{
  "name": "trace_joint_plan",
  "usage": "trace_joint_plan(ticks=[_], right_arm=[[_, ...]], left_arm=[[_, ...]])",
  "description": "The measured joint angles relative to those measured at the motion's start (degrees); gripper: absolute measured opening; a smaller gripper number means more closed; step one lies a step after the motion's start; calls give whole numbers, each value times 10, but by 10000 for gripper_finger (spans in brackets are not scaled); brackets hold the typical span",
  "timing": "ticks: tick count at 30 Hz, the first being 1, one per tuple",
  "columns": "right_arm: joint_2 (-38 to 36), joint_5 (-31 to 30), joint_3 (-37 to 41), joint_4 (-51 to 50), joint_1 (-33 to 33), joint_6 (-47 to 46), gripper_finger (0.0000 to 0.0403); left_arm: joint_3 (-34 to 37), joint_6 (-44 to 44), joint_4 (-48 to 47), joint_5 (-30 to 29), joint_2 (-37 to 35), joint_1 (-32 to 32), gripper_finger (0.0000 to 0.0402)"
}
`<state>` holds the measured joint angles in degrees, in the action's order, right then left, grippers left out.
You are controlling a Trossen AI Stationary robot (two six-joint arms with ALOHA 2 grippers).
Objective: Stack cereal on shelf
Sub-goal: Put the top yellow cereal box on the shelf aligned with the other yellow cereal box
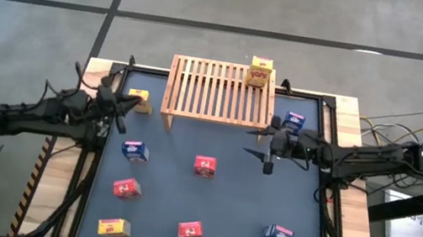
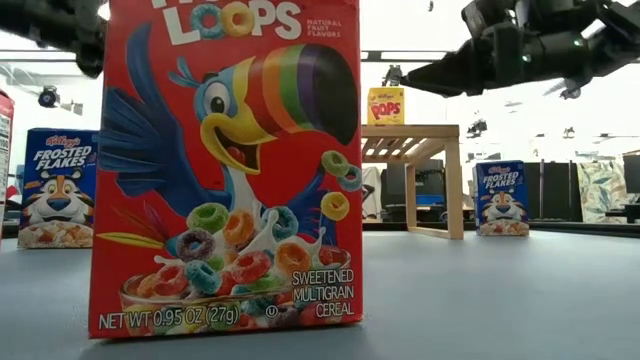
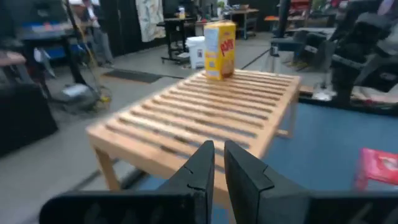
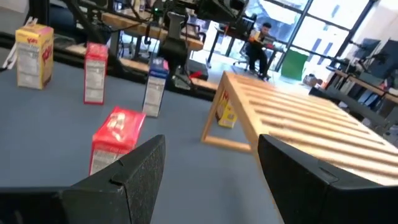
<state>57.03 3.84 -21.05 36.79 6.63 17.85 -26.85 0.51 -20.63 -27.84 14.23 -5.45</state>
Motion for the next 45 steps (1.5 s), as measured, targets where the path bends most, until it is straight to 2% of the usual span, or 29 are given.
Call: trace_joint_plan(ticks=[5,11,15,17,20,26,29,31,34,40,45], right_arm=[[18,0,-33,-5,0,-2,247],[39,0,-47,-5,0,-5,247],[48,0,-49,-5,0,-13,247],[52,0,-48,-4,0,-13,247],[55,0,-48,-2,0,-13,247],[53,1,-48,-1,0,-13,247],[50,1,-48,-12,0,-13,247],[50,1,-48,-21,0,-13,247],[49,0,-48,-34,0,-7,247],[49,0,-48,-36,0,-6,247],[49,0,-48,-36,0,-3,247]], left_arm=[[-76,25,-58,-21,100,0,20],[-205,11,-289,-55,218,-6,20],[-260,-13,-375,-57,259,-22,20],[-275,-17,-387,-50,270,-39,25],[-285,-23,-390,3,282,-83,53],[-278,22,-391,91,319,-193,173],[-271,79,-380,126,341,-245,229],[-264,128,-354,155,356,-275,252],[-263,177,-345,209,387,-308,261],[-263,210,-358,221,443,-372,252],[-263,240,-358,270,464,-436,251]])
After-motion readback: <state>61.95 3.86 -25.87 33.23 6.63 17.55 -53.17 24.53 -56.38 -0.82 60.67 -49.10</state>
